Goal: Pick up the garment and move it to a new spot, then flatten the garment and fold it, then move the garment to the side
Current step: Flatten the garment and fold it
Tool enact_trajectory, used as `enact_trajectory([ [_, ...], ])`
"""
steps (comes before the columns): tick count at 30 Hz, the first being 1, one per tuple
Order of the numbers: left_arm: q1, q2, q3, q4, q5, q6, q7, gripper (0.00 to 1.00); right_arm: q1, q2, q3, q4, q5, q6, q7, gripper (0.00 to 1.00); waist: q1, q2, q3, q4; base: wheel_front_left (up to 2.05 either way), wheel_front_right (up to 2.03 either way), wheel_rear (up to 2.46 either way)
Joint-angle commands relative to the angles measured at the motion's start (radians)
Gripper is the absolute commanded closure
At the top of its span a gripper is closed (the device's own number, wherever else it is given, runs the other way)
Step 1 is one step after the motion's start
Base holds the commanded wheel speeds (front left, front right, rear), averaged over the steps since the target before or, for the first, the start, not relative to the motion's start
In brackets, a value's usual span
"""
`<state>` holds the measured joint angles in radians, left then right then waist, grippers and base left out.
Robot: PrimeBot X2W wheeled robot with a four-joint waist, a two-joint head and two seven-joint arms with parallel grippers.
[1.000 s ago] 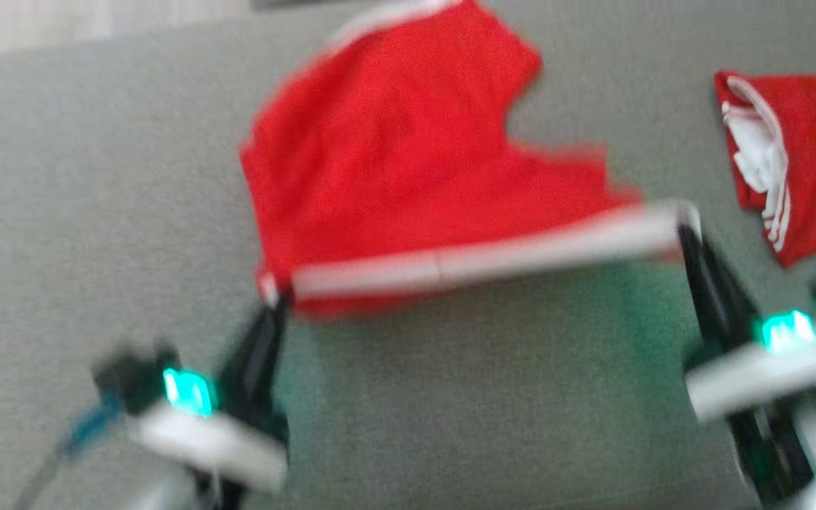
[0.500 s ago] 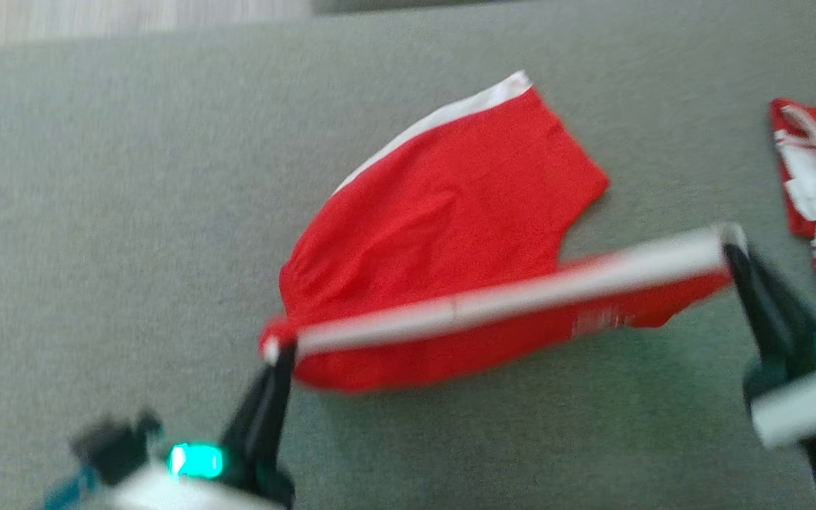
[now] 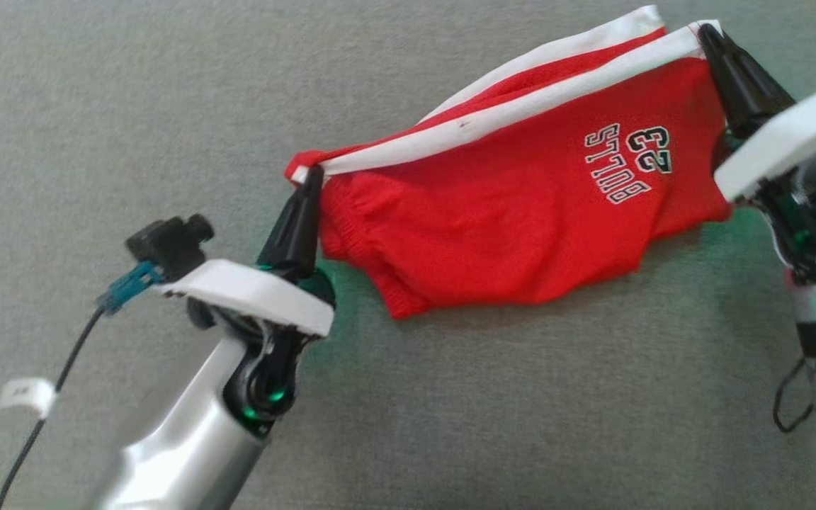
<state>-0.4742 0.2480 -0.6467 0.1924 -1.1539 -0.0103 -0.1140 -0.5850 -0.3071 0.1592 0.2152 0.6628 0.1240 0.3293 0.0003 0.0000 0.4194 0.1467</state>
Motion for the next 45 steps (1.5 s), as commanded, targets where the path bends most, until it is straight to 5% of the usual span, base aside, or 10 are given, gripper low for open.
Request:
enact_trajectory([
  [1,-0.042,-0.002,0.025,0.013,0.008,-0.011,-0.002,1.0,-0.036,-0.003,0.026,0.009,-0.005,0.007,-0.019,1.0,-0.0003,0.0,0.018,0.022,0.0,0.0,0.0],
  [12,-0.148,-0.076,0.004,0.216,0.037,-0.054,-0.037,1.0,-0.176,-0.008,0.138,0.263,-0.011,0.007,-0.165,1.0,-0.0003,0.0,0.027,0.028,0.0,0.0,0.0],
  [13,-0.153,-0.078,0.004,0.229,0.041,-0.051,-0.042,0.92,-0.185,-0.012,0.152,0.28,-0.02,0.007,-0.179,0.8,-0.0003,0.0,0.025,0.026,0.0,0.0,0.0],
  [14,-0.157,-0.079,0.005,0.241,0.043,-0.046,-0.044,0.69,-0.194,-0.013,0.166,0.296,-0.027,0.007,-0.193,0.33,-0.0003,0.0,0.023,0.024,0.0,0.0,0.0],
  [15,-0.159,-0.08,0.005,0.25,0.044,-0.044,-0.045,0.3,-0.203,-0.012,0.177,0.315,-0.032,0.007,-0.202,0.0,-0.0003,0.0,0.022,0.021,0.0,0.0,0.0],
  [16,-0.16,-0.079,0.006,0.256,0.045,-0.043,-0.047,0.0,-0.211,-0.008,0.186,0.331,-0.034,0.007,-0.212,0.0,-0.0003,0.0,0.019,0.015,0.0,0.0,0.0],
  [27,-0.097,0.012,-0.034,0.187,0.122,0.057,-0.024,0.0,-0.199,-0.036,0.264,0.363,-0.085,0.007,-0.112,0.0,-0.0003,0.0,-0.046,-0.03,0.0,0.0,0.0],
  [41,0.006,0.113,-0.081,-0.09,0.365,0.266,-0.127,0.0,-0.165,0.088,0.096,0.436,-0.257,0.007,0.171,0.0,-0.0003,0.0,-0.016,0.033,0.0,0.0,0.0],
  [43,0.022,0.111,-0.078,-0.113,0.404,0.265,-0.139,0.0,-0.158,0.104,0.068,0.439,-0.269,0.007,0.19,1.0,-0.0003,0.0,-0.021,0.04,0.0,0.0,0.0],
  [45,0.046,0.114,-0.06,-0.124,0.449,0.274,-0.145,0.0,-0.15,0.119,0.015,0.433,-0.271,0.007,0.188,1.0,-0.0003,0.0,-0.033,0.037,0.0,0.0,0.0],
])
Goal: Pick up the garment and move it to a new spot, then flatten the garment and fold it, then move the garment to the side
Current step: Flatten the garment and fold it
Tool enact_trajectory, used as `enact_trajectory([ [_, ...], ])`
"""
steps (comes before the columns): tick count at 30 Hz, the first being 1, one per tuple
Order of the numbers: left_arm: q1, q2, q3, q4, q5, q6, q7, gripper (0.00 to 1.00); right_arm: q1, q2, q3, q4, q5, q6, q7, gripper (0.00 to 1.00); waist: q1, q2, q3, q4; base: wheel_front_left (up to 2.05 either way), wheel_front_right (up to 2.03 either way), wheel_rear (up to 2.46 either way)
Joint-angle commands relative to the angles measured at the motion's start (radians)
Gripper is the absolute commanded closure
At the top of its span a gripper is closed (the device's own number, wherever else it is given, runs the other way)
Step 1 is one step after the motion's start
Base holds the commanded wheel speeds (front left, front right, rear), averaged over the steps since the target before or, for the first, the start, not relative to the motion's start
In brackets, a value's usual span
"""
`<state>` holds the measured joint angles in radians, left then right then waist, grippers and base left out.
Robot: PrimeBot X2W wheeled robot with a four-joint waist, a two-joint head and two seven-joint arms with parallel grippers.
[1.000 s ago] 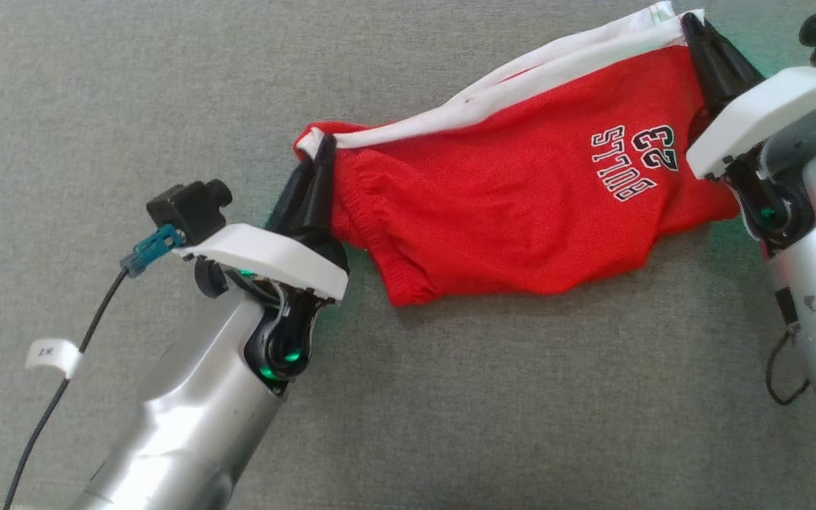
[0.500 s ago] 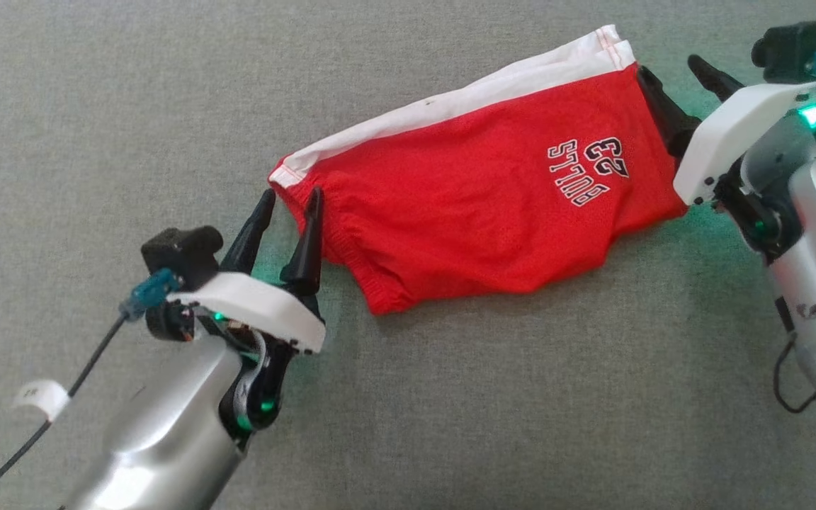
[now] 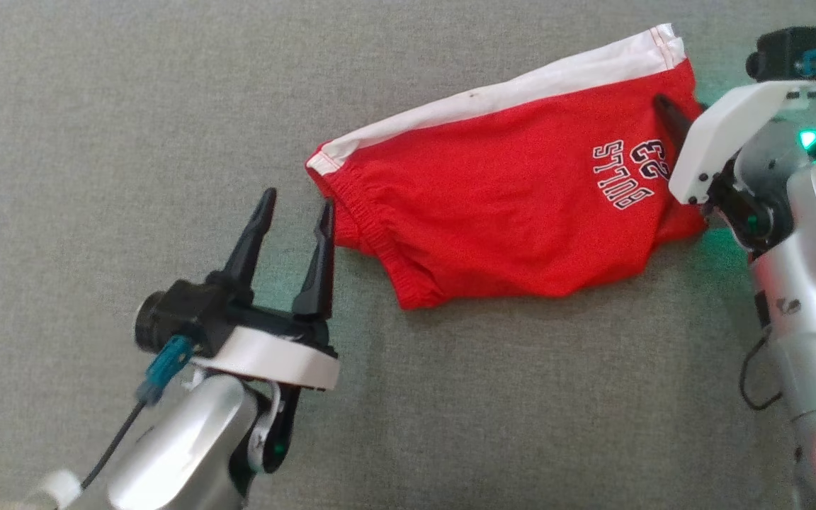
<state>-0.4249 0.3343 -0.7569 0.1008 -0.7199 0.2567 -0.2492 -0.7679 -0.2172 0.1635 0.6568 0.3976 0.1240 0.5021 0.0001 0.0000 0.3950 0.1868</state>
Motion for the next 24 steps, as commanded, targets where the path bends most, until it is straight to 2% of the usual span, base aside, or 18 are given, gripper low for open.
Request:
enact_trajectory([
  [1,0.013,0.021,0.069,-0.046,0.03,0.005,-0.011,0.0,0.037,0.035,-0.019,-0.014,-0.009,0.007,0.014,1.0,-0.0001,0.0,-0.014,-0.006,0.0,0.0,0.0],
  [4,0.079,0.009,0.13,-0.086,0.099,-0.016,-0.012,0.0,0.057,0.034,-0.113,-0.039,-0.014,0.007,0.019,1.0,-0.0001,0.0,-0.043,-0.02,0.0,0.0,0.0],
  [10,0.209,-0.033,0.221,-0.105,0.208,-0.073,-0.012,0.0,0.09,-0.029,-0.306,-0.132,-0.045,0.007,0.078,1.0,-0.0001,0.0,-0.089,-0.018,0.0,0.0,0.0],
  [13,0.259,-0.075,0.266,-0.105,0.231,-0.103,-0.012,0.0,0.097,-0.005,-0.367,-0.217,-0.058,0.007,0.134,1.0,-0.0001,0.0,-0.11,-0.013,0.0,0.0,0.0],
  [20,0.333,-0.161,0.316,-0.062,0.279,-0.184,-0.012,0.0,0.162,0.144,-0.334,-0.426,-0.063,0.007,0.311,1.0,-0.0001,0.0,-0.157,0.009,0.0,0.0,0.0],
  [22,0.341,-0.184,0.324,-0.047,0.291,-0.205,-0.012,0.0,0.18,0.163,-0.309,-0.45,-0.032,0.007,0.35,1.0,-0.0001,0.0,-0.164,0.021,0.0,0.0,0.0],
  [24,0.344,-0.206,0.326,-0.031,0.304,-0.227,-0.012,0.0,0.188,0.166,-0.258,-0.438,0.05,0.007,0.354,1.0,-0.0001,0.0,-0.169,0.037,0.0,0.0,0.0],
])
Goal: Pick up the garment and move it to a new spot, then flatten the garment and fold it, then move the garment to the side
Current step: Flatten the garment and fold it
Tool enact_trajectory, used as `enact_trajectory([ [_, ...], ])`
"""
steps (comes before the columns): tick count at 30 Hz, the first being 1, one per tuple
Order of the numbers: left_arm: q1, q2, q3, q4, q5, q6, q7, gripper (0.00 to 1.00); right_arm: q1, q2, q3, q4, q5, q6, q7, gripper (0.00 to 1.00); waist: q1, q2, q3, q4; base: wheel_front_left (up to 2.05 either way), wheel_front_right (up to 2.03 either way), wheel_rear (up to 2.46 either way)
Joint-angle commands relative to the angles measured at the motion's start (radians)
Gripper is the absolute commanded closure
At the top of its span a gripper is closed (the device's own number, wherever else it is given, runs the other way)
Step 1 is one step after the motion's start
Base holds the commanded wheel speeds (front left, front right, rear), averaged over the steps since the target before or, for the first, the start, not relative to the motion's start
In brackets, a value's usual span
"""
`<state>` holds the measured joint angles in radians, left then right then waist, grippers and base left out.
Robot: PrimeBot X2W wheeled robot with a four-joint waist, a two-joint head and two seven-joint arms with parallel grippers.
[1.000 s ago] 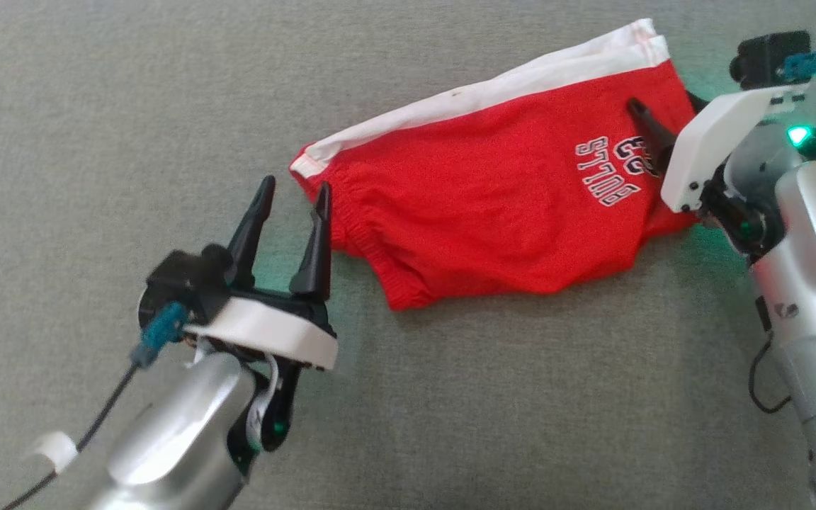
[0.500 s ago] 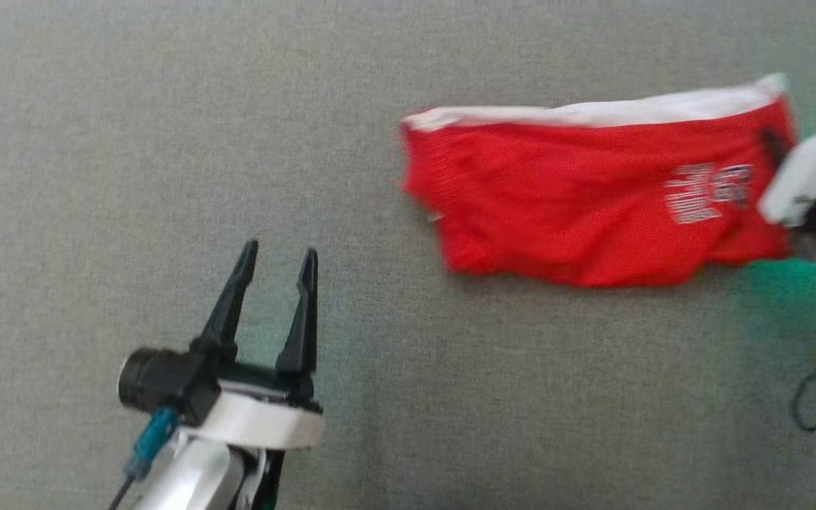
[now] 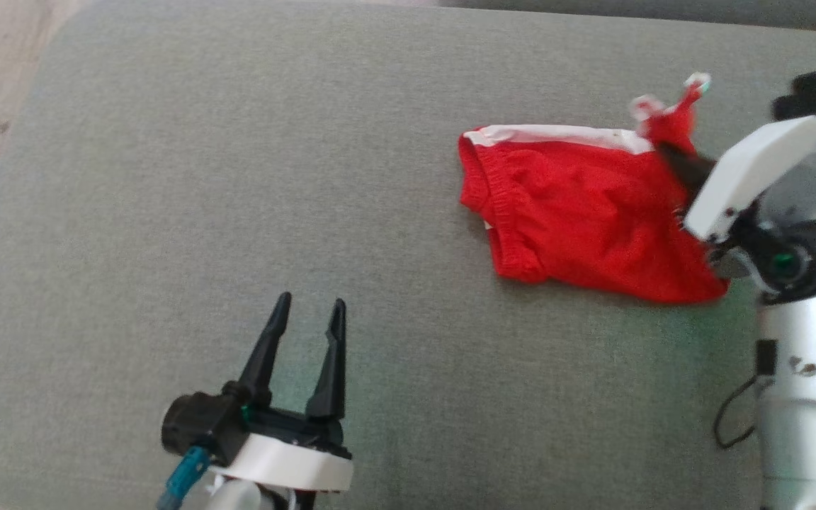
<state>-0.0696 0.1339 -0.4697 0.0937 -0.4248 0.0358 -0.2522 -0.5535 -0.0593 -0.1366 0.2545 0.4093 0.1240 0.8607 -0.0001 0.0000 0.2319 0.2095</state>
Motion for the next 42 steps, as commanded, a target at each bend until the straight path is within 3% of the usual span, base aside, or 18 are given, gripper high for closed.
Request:
enact_trajectory([
  [1,-0.01,-0.015,0.039,-0.014,0.015,-0.016,-0.009,0.0,-0.024,0.008,0.073,-0.017,0.079,0.007,-0.016,1.0,0.0001,0.0,-0.009,0.023,0.0,0.0,0.0],
  [8,0.007,-0.06,0.016,0.056,0.055,-0.069,-0.009,0.0,-0.079,0.009,0.211,0.236,0.3,0.007,-0.208,1.0,0.0001,0.0,-0.029,0.093,0.0,0.0,0.0],
  [15,0.025,-0.076,0.018,0.09,0.069,-0.079,-0.009,0.0,-0.174,0.009,0.36,0.42,0.495,0.007,-0.349,1.0,0.0001,0.0,-0.041,0.119,0.0,0.0,0.0],
  [16,0.027,-0.078,0.019,0.095,0.071,-0.08,-0.009,0.0,-0.192,0.009,0.388,0.443,0.513,0.007,-0.376,0.73,0.0001,0.0,-0.042,0.118,0.0,0.0,0.0],
  [17,0.029,-0.079,0.019,0.098,0.072,-0.081,-0.009,0.0,-0.208,0.009,0.414,0.466,0.527,0.007,-0.4,0.15,0.0001,0.0,-0.042,0.117,0.0,0.0,0.0],
  [18,0.03,-0.08,0.02,0.101,0.074,-0.082,-0.009,0.0,-0.222,0.009,0.439,0.489,0.545,0.007,-0.419,0.0,0.0001,0.0,-0.044,0.115,0.0,0.0,0.0],
  [23,0.033,-0.082,0.03,0.112,0.076,-0.083,-0.009,0.0,-0.259,0.009,0.561,0.549,0.638,0.007,-0.482,0.0,0.0001,0.0,-0.053,0.091,0.0,0.0,0.0],
  [30,0.044,-0.083,0.068,0.115,0.091,-0.079,-0.009,0.0,-0.22,0.009,0.687,0.447,0.785,0.007,-0.601,0.0,0.0001,0.0,-0.083,0.019,0.0,0.0,0.0],
  [33,0.056,-0.083,0.095,0.107,0.097,-0.076,-0.009,0.0,-0.204,0.003,0.706,0.413,0.673,0.007,-0.72,0.0,0.0001,0.0,-0.1,-0.024,0.0,0.0,0.0],
  [36,0.073,-0.083,0.128,0.095,0.108,-0.074,-0.01,0.0,-0.178,-0.074,0.715,0.388,0.441,0.007,-0.873,0.0,0.0001,0.0,-0.122,-0.063,0.0,0.0,0.0],
  [42,0.112,-0.081,0.186,0.071,0.14,-0.076,-0.01,0.0,-0.016,-0.17,0.562,0.331,0.146,0.007,-1.032,0.0,0.0001,0.0,-0.168,-0.12,0.0,0.0,0.0],
])
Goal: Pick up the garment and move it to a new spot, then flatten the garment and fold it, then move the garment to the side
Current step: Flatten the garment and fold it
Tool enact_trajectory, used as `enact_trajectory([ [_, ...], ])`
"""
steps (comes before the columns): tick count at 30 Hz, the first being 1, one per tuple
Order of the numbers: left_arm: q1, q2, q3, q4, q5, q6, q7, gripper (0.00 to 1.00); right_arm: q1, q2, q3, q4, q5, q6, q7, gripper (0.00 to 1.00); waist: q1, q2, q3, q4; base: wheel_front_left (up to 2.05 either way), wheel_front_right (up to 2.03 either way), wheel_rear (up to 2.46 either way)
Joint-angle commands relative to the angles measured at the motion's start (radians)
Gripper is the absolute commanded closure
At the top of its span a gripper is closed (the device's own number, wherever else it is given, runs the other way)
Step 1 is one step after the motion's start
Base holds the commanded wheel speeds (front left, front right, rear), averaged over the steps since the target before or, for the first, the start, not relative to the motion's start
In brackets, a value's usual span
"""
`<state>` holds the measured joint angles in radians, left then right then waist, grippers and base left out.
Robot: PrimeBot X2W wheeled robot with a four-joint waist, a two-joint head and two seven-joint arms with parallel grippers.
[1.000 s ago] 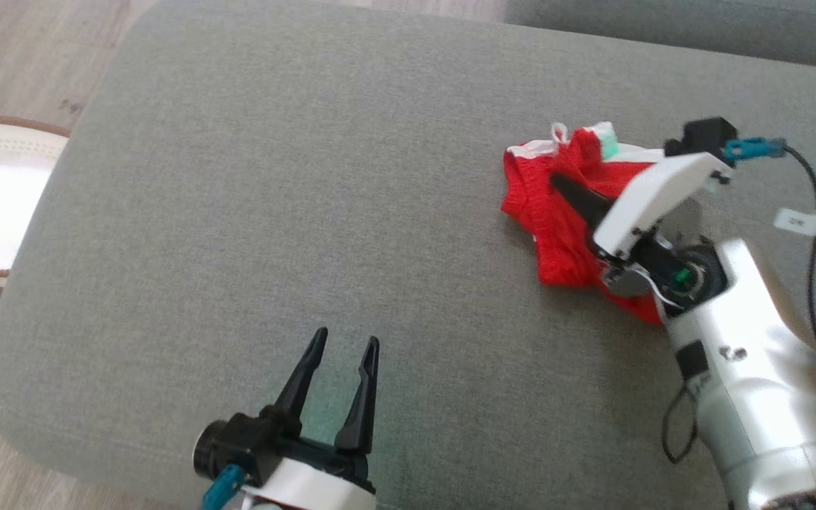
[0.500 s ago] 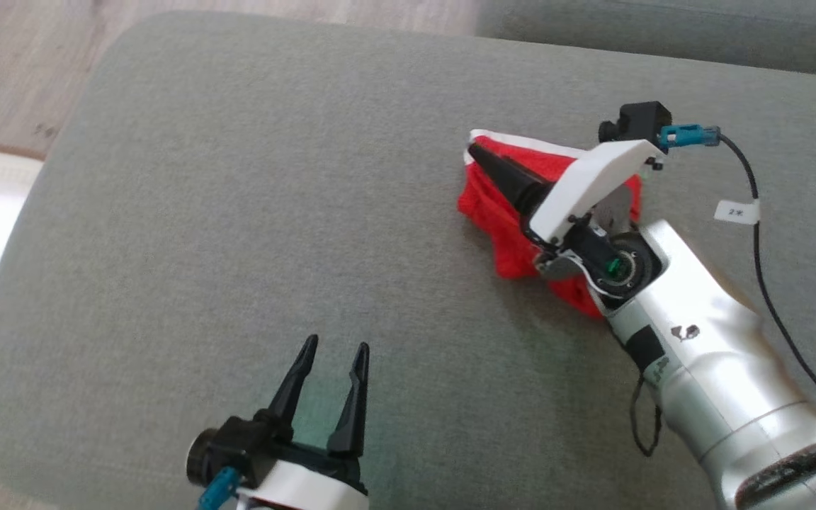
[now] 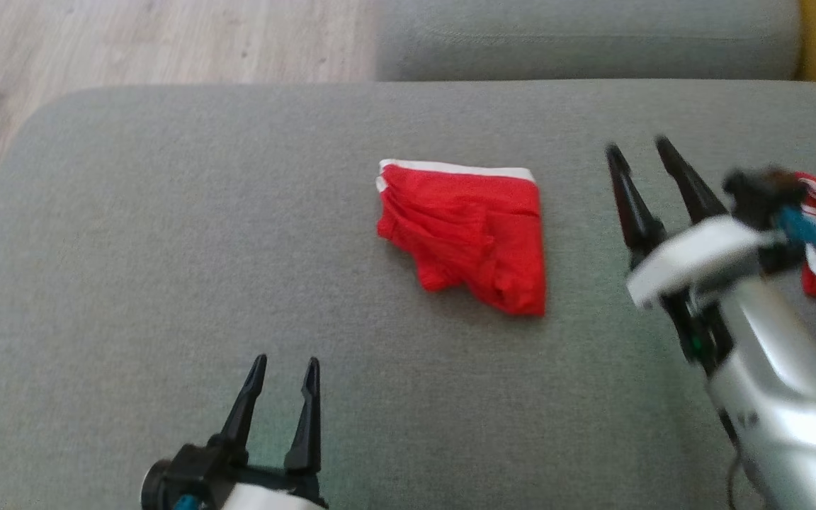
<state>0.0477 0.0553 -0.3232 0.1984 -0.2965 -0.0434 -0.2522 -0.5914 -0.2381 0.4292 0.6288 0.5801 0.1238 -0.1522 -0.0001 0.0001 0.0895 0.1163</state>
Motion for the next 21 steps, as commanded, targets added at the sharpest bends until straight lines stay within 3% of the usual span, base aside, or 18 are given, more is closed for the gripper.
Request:
enact_trajectory([
  [1,0.001,-0.002,0.047,-0.038,0.017,0.001,-0.01,0.0,0.055,-0.004,-0.037,-0.058,-0.062,0.007,-0.031,0.0,0.0001,-0.0001,-0.03,-0.033,0.0,0.0,0.0],
  [4,0.021,-0.003,0.069,-0.048,0.029,-0.002,-0.01,0.0,0.155,-0.023,-0.125,-0.111,-0.166,0.007,-0.054,0.0,0.0001,-0.0001,-0.041,-0.05,0.0,0.0,0.0],
  [8,0.036,-0.003,0.098,-0.062,0.048,-0.013,-0.01,0.0,0.26,-0.002,-0.225,-0.186,-0.263,0.007,-0.046,0.0,0.0001,-0.0001,-0.029,-0.058,0.0,0.0,0.0],
  [11,0.032,-0.004,0.101,-0.065,0.052,-0.019,-0.01,0.0,0.268,0.018,-0.235,-0.209,-0.277,0.007,-0.026,0.04,0.0001,-0.0001,-0.015,-0.05,0.0,0.0,0.0],
  [12,0.026,-0.004,0.101,-0.067,0.054,-0.023,-0.01,0.0,0.265,0.026,-0.231,-0.219,-0.283,0.007,-0.015,0.22,0.0001,-0.0001,-0.005,-0.044,0.0,0.0,0.0],
  [14,0.011,-0.004,0.098,-0.068,0.057,-0.029,-0.01,0.0,0.248,0.039,-0.207,-0.231,-0.291,0.007,0.014,0.93,0.0001,-0.0001,0.018,-0.028,0.0,0.0,0.0],
  [15,0.002,-0.004,0.097,-0.07,0.057,-0.032,-0.01,0.0,0.233,0.045,-0.191,-0.233,-0.293,0.007,0.028,1.0,0.0001,-0.0001,0.03,-0.02,0.0,0.0,0.0],
  [21,-0.047,-0.005,0.092,-0.067,0.049,-0.042,-0.01,0.0,0.124,0.09,-0.111,-0.144,-0.29,0.007,0.077,1.0,0.0001,-0.0001,0.097,0.04,0.0,0.0,0.0],
])
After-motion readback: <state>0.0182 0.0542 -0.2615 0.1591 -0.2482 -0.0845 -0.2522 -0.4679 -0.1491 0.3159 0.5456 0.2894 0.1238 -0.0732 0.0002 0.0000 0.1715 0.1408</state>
